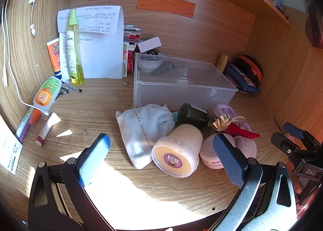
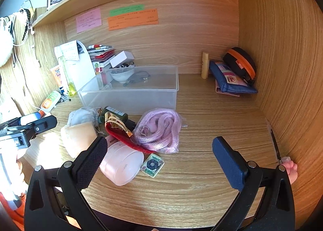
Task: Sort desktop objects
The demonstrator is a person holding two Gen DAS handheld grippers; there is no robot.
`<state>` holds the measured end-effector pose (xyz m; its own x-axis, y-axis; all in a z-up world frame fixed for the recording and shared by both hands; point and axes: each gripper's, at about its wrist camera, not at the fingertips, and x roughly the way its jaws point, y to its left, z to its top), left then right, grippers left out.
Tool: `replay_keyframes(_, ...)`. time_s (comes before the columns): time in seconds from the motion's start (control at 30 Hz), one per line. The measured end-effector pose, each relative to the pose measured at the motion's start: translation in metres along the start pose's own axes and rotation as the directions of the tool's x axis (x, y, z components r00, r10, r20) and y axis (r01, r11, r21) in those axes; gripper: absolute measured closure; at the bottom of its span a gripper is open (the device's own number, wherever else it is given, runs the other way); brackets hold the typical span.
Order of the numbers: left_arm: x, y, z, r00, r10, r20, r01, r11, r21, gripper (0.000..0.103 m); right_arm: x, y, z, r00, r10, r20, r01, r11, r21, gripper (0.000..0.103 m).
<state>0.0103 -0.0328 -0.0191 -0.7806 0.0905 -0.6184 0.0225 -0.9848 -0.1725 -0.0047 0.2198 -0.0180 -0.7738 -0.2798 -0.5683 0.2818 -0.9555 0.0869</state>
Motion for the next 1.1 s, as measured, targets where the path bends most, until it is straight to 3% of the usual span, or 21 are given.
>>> replay_keyframes(0.23, 0.01, 0.007, -0.022, 0.998, 0.029, -0.061, -0.028, 1.0, 0.01, 0.0, 0.008, 0.005, -0.016, 0.999, 0.036, -0.034, -0.037, 0.999, -0.021, 0.0)
replay_keyframes(0.33, 0.013, 0.003, -0.032, 0.997, 0.014, -0.082, -0.012, 1.0, 0.026, 0.0, 0.013, 0.014, -0.024, 0.994, 0.09, -0.061, -0.093, 0.994, -0.049, 0.0)
replay_keyframes(0.53, 0.023, -0.005, -0.047, 0.992, -0.035, -0.121, 0.04, 0.999, 0.037, 0.0, 0.026, 0.029, -0.036, 0.989, 0.114, -0.099, -0.124, 0.987, -0.102, 0.001)
replay_keyframes(0.6, 0.027, -0.008, -0.05, 0.99, -0.053, -0.134, 0.059, 0.998, 0.038, 0.005, 0.031, 0.031, -0.036, 0.984, 0.131, -0.117, -0.143, 0.985, -0.098, 0.004)
replay_keyframes(0.73, 0.04, -0.009, -0.05, 0.984, -0.059, -0.167, 0.067, 0.997, 0.039, 0.018, 0.043, 0.035, -0.037, 0.977, 0.146, -0.153, -0.163, 0.981, -0.105, 0.011)
replay_keyframes(0.9, 0.048, -0.003, -0.04, 0.985, -0.072, -0.157, 0.077, 0.997, 0.027, 0.019, 0.057, 0.036, -0.034, 0.973, 0.148, -0.179, -0.169, 0.98, -0.106, 0.017)
replay_keyframes(1.1, 0.056, -0.015, -0.027, 0.99, -0.061, -0.126, 0.075, 0.991, 0.107, 0.019, 0.063, 0.038, -0.029, 0.973, 0.143, -0.18, -0.166, 0.979, -0.12, 0.017)
